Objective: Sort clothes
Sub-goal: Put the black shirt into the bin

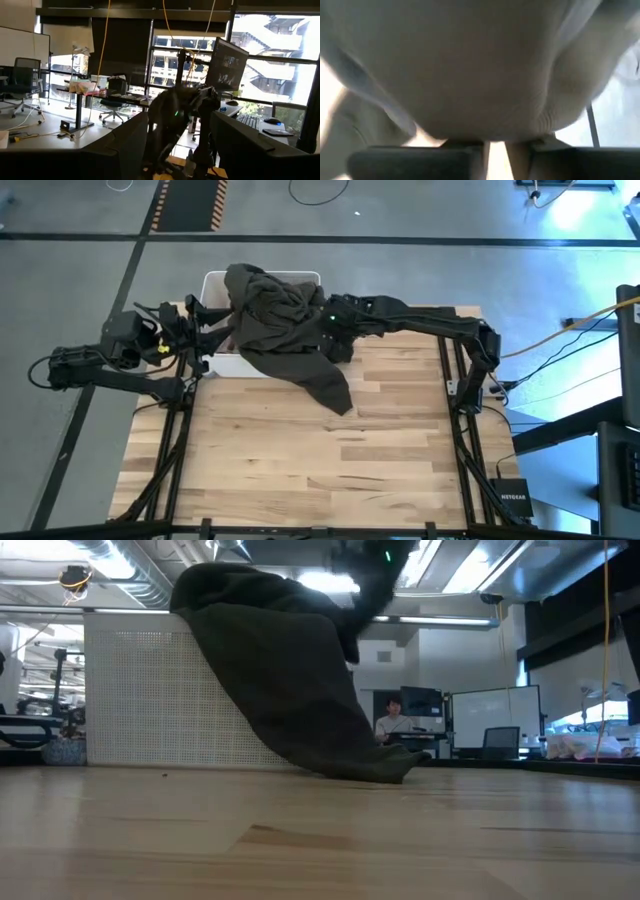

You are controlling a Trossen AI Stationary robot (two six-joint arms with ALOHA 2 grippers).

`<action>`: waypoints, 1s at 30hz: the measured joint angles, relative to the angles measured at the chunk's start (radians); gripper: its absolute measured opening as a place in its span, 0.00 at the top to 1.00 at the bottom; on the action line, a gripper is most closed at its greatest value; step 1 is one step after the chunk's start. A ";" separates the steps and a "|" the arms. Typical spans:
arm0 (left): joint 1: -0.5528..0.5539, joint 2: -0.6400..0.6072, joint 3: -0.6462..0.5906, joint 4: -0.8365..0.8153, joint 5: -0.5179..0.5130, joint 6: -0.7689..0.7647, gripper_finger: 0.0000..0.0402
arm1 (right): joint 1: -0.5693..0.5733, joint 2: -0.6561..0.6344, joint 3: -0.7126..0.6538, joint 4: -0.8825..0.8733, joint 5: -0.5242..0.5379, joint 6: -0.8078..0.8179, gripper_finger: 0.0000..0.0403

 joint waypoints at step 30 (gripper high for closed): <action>0.000 0.031 0.000 -0.002 0.000 0.000 0.47 | 0.078 0.209 0.090 0.472 -0.190 -0.072 0.93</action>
